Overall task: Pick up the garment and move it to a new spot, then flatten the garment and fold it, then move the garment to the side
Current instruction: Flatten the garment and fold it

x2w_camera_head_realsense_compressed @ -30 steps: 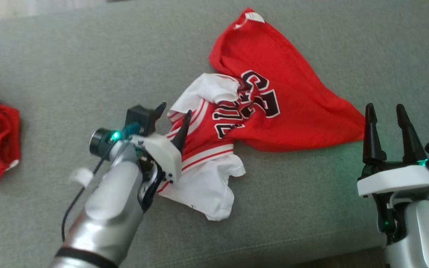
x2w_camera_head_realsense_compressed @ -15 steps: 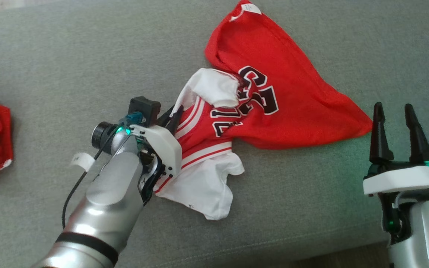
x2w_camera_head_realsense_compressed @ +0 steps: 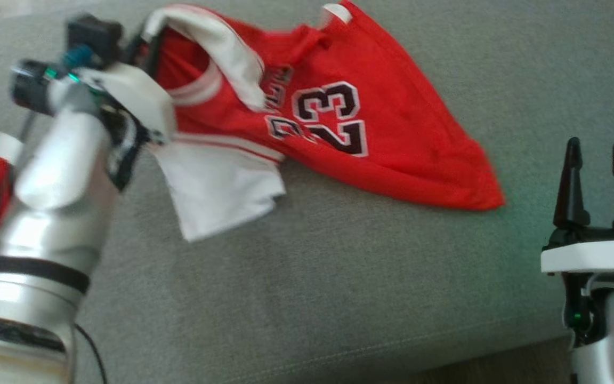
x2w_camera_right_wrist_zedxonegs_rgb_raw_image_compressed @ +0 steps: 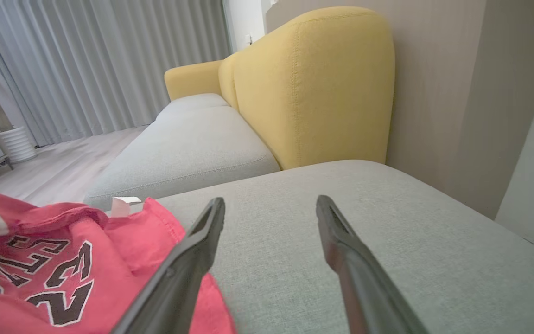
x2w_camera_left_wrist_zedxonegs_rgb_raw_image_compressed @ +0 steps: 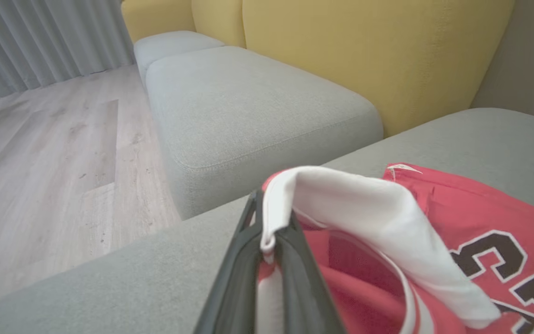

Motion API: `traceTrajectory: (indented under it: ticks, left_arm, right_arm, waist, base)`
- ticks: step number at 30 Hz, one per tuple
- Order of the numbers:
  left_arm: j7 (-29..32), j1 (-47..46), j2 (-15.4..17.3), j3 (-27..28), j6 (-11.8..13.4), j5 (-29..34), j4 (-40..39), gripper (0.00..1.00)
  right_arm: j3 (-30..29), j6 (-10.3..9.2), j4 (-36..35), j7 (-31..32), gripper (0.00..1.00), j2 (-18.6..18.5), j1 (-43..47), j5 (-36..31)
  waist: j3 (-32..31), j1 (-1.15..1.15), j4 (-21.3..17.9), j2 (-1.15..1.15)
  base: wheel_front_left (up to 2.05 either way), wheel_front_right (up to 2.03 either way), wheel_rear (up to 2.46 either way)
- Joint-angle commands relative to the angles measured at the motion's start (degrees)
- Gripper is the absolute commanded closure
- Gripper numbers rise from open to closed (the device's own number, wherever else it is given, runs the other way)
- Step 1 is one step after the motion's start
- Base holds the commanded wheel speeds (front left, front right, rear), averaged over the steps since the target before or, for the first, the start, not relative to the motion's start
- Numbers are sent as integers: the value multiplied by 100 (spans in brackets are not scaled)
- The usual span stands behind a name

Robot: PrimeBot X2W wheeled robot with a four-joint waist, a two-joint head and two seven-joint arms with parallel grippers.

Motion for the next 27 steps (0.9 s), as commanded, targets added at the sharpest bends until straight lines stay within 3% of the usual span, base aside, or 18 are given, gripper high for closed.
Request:
traceTrajectory:
  ticks: [1, 7, 12, 13, 15, 27]
  left_arm:
    - [27, -334, 291, 186, -4, 22, -132, 100]
    - [105, -558, 622, 226, 21, 42, 168, 100]
    - [-104, -606, 661, 313, 91, -41, 374, 100]
    - [-150, -603, 649, 332, 98, -65, 403, 75]
    - [-234, -596, 619, 353, 98, -103, 444, 0]
    - [-480, -226, 423, 472, -36, -344, -7, 0]
  right_arm:
    - [80, 42, -250, -83, 0, -29, -163, 2]
    - [48, 42, -296, -202, 0, -29, -217, 34]
    - [27, 42, -268, -312, 0, -29, -255, 39]
    - [30, 42, -257, -328, 0, -29, -261, 38]
    - [51, 42, -237, -355, 0, -29, -276, 40]
    - [372, 42, -119, -454, 0, -29, -363, -142]
  waist:
    - [71, 0, -112, 0]
    - [263, 0, -379, 0]
    - [392, 0, -467, 0]
    - [404, 0, -468, 0]
    - [412, 0, -446, 0]
    - [-165, 0, 141, 0]
  base:
    - [0, 0, 0]
    - [0, 0, 0]
    - [0, 0, 0]
    - [0, 0, 0]
    - [0, 0, 0]
    - [0, 0, 0]
